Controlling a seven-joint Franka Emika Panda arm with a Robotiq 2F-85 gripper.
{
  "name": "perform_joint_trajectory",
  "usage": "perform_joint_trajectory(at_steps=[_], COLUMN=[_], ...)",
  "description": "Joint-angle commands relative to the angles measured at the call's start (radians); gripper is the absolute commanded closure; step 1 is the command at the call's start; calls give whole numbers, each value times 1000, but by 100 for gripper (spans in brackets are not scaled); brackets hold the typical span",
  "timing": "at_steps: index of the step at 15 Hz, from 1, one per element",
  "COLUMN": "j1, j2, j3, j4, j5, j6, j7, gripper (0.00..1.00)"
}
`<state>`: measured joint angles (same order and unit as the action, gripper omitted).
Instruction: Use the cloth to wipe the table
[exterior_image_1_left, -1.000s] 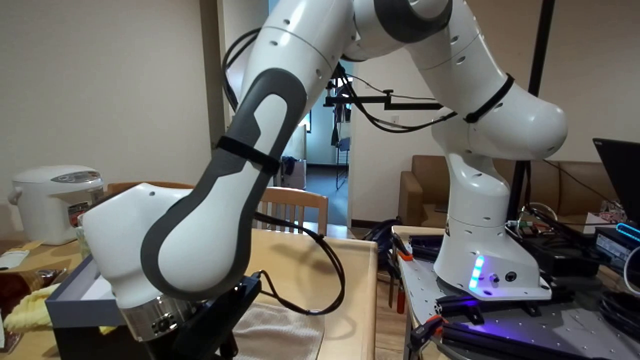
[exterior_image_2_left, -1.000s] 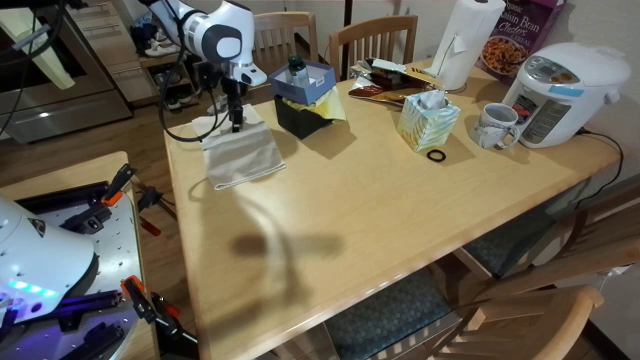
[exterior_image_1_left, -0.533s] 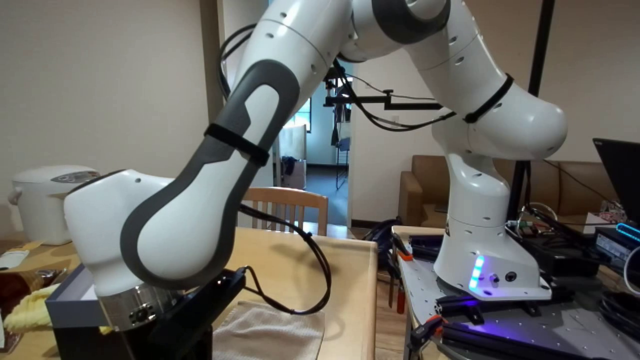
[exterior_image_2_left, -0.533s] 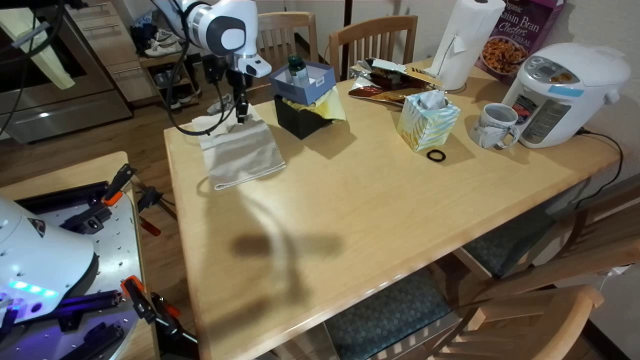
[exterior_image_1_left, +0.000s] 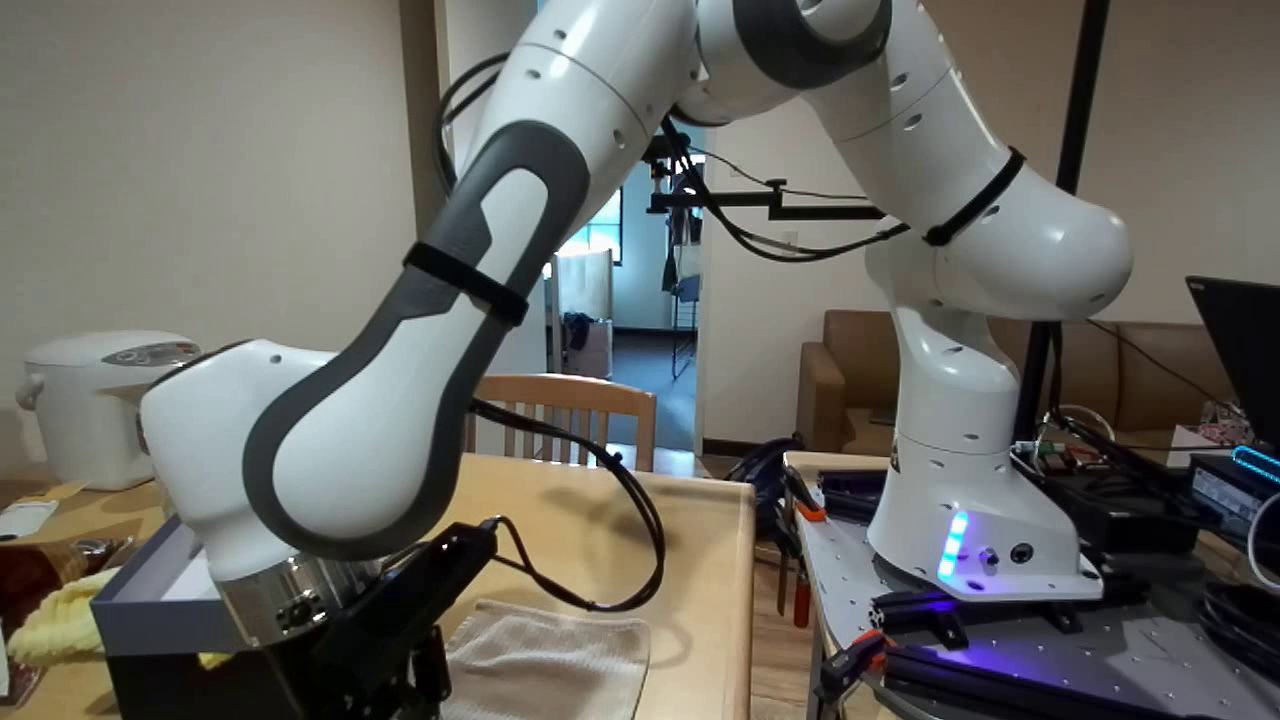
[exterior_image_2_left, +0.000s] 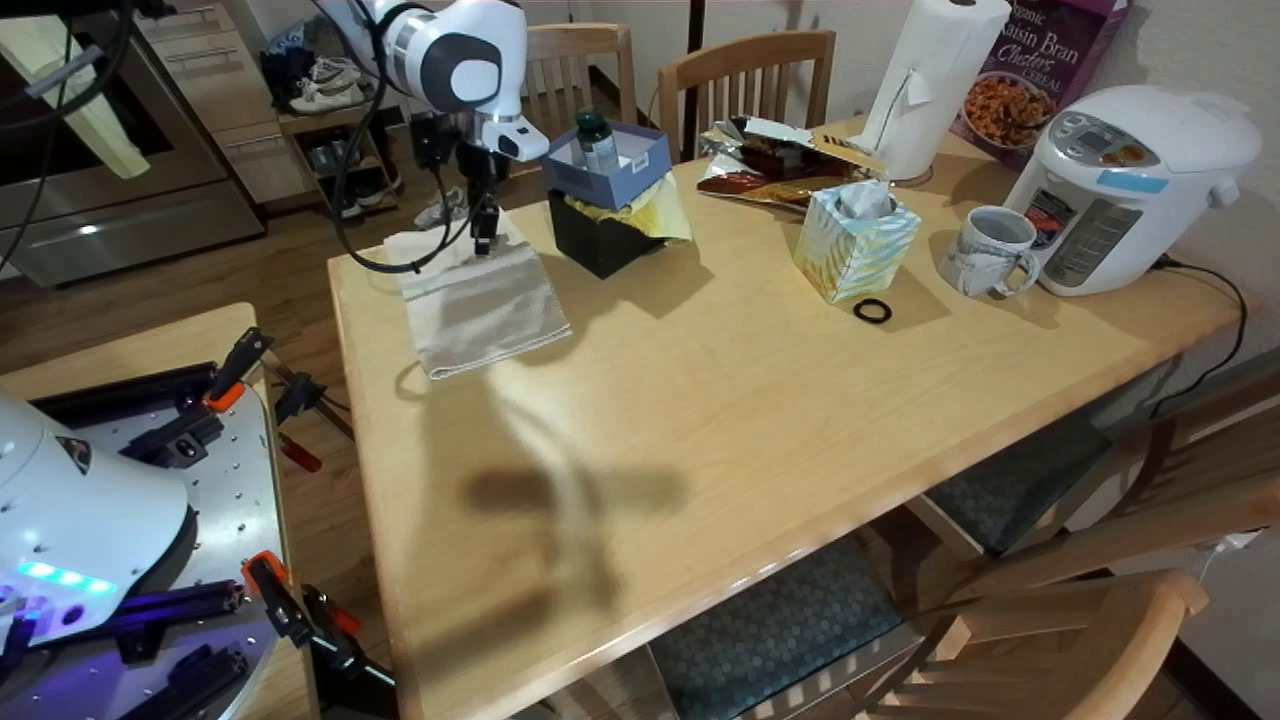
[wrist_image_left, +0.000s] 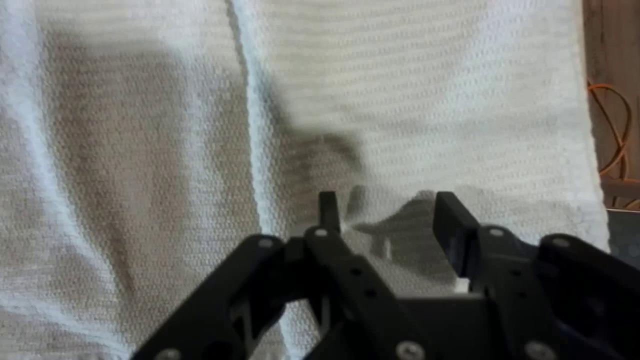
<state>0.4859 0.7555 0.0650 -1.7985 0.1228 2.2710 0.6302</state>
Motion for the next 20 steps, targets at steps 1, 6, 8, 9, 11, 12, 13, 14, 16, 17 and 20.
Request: perform_joint_trajectory(at_steps=[1,6,8,9,11,12,13,14,16,17,20], j1=[-9,-21,-36,-43,-59,-62,-65,-64,-66,-68,-63], j2=[-39,-52,-28,-20,1,10,18,21,17,10,0], j3=[-6,-2,12,17,27,25,23,14,2,0,-12], j4=[-30,-33,-35,-39,-45,-46,-45,-47,-61,-65,-64], j5=[-28,-27,-13,-10,-6,-11,-13,-21,-25,-26,-34], j6=[-72,-116,-77,-60,-22,-13,-11,-7,3,0,12], j7=[44,38,2,-15,-53,-59,-67,-68,-67,-68,-57], gripper=[15,0,0,0,0,0,0,1,26,27,47])
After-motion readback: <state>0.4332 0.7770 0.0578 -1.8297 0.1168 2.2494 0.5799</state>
